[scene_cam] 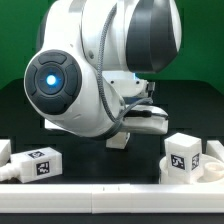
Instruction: Assemble stool
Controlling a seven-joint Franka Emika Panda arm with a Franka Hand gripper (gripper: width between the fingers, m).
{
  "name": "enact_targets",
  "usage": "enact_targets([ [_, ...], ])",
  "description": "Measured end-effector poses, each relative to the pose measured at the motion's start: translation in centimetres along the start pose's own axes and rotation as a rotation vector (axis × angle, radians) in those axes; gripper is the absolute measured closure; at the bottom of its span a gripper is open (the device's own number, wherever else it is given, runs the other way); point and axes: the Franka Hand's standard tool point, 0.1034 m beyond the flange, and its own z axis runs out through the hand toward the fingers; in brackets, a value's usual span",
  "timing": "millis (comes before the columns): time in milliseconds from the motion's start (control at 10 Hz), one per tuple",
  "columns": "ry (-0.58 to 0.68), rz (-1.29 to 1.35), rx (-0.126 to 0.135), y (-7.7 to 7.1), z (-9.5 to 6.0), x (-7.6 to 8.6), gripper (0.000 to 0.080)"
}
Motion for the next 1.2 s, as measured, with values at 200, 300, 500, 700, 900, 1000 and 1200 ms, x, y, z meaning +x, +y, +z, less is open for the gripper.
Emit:
enact_targets([
  [200, -0.037, 0.036, -0.002, 0.4, 1.1, 0.5, 0.0151],
  [300, -0.054, 0.046, 0.002, 0.7, 1.5, 0.9, 0.0151],
  [500, -0.063, 0.043, -0.003, 0.3, 1.9, 0.8, 0.0151],
  [700, -0.064, 0.043, -0.002, 0.4, 1.9, 0.8, 0.0431],
  [900, -0.060, 0.042, -0.003, 0.3, 1.8, 0.8, 0.0481],
  [1000, -0.044, 0.036, -0.007, 0.0, 1.4, 0.6, 0.0481],
  [1200, 0.058, -0.003, -0.030, -2.4, -1.6, -1.4, 0.0481],
])
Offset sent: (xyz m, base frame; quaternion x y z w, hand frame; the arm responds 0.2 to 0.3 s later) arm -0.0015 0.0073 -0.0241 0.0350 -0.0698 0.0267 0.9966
